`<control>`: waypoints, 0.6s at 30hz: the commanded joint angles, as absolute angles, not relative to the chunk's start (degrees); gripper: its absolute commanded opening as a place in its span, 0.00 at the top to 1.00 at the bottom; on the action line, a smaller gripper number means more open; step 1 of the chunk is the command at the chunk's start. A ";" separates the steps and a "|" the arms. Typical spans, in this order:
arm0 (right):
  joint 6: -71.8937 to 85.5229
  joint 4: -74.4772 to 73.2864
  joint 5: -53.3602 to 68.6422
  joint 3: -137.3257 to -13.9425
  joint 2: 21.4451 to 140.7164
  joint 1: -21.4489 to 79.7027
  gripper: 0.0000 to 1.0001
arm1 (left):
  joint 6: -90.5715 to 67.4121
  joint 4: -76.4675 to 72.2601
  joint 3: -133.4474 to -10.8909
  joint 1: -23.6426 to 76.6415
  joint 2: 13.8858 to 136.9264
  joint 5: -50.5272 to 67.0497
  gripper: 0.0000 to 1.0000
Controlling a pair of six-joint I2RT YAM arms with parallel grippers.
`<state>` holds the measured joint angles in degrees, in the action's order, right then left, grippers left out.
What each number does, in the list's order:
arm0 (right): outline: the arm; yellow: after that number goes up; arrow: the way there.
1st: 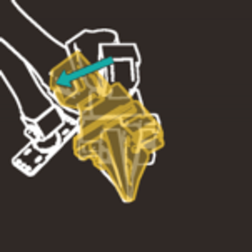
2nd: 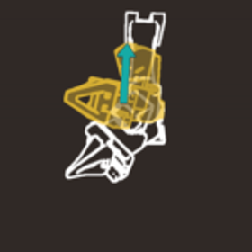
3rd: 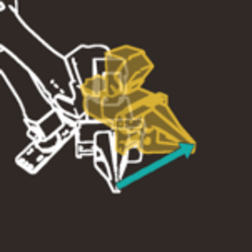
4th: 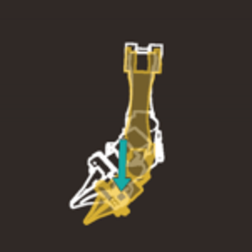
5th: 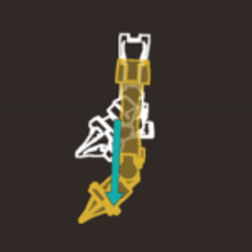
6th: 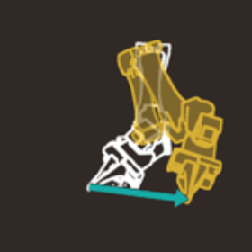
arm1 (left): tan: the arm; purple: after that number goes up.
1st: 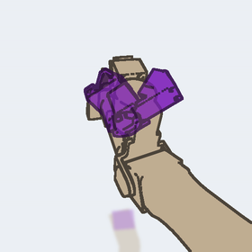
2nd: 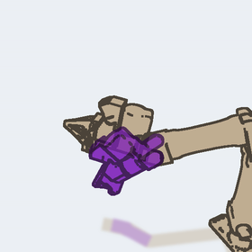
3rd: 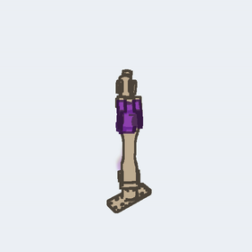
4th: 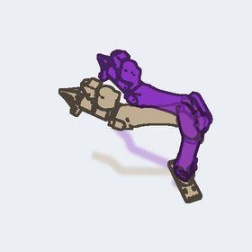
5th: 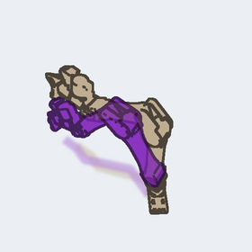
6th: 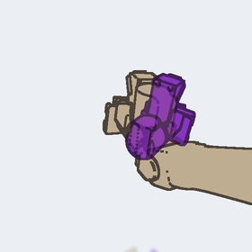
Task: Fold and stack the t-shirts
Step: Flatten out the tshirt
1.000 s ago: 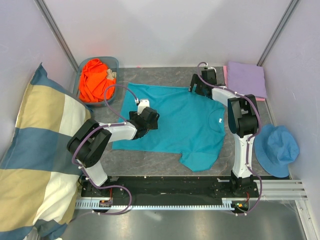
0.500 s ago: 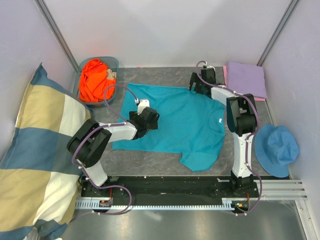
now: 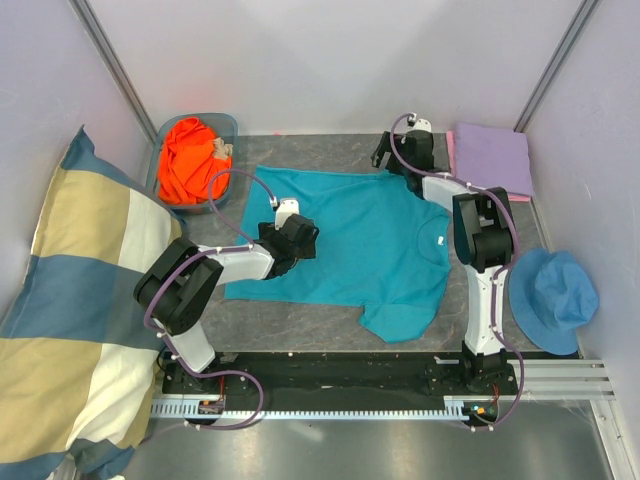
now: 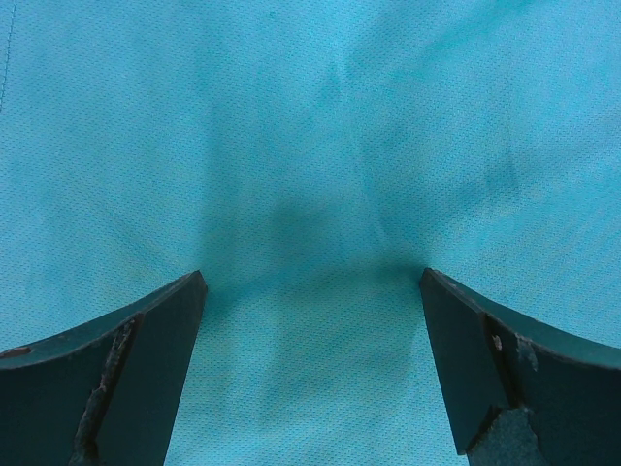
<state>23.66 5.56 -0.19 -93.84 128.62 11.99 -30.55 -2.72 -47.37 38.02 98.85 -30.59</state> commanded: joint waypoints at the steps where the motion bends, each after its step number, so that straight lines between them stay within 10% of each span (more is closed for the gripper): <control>1: 24.59 42.50 6.23 -83.68 126.47 11.51 0.02 | -32.43 1.93 -45.44 38.50 100.37 -30.59 0.00; 18: 22.06 33.01 2.39 -73.74 113.12 10.63 0.02 | -32.61 1.93 -45.09 38.94 100.20 -30.59 0.00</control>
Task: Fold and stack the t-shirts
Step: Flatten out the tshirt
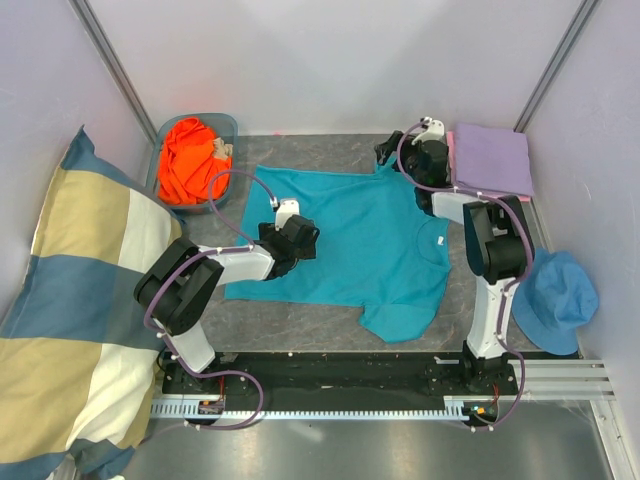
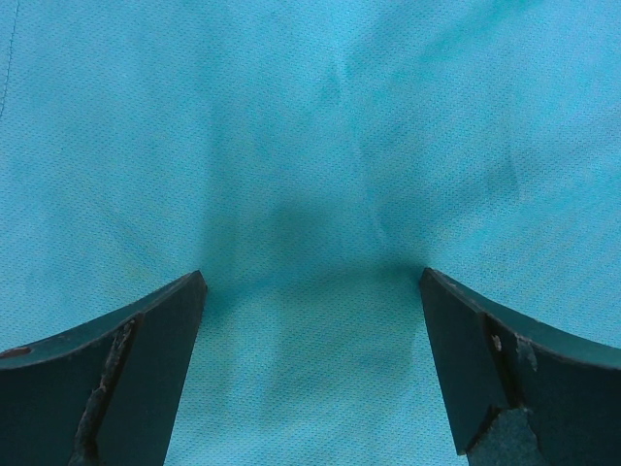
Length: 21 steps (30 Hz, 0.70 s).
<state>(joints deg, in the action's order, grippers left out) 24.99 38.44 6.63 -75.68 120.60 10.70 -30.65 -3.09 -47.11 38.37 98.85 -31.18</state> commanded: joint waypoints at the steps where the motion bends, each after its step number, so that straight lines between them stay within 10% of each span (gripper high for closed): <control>1: 21.63 30.26 0.72 -73.83 112.42 10.63 0.02 | -32.61 1.93 -45.17 38.85 100.11 -30.50 0.00; 10: 24.15 -8.32 -22.21 -74.71 102.84 11.86 0.02 | -32.69 2.28 -45.00 39.11 98.26 -30.94 0.00; 21: 28.29 -27.94 -15.56 -56.79 82.29 14.85 0.02 | -33.05 3.43 -45.09 39.37 95.28 -30.85 0.00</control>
<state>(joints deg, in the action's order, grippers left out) 25.36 -18.96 -17.15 -62.72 90.83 13.50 -31.22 -0.62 -46.44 38.81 97.14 -30.92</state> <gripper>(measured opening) 0.982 0.996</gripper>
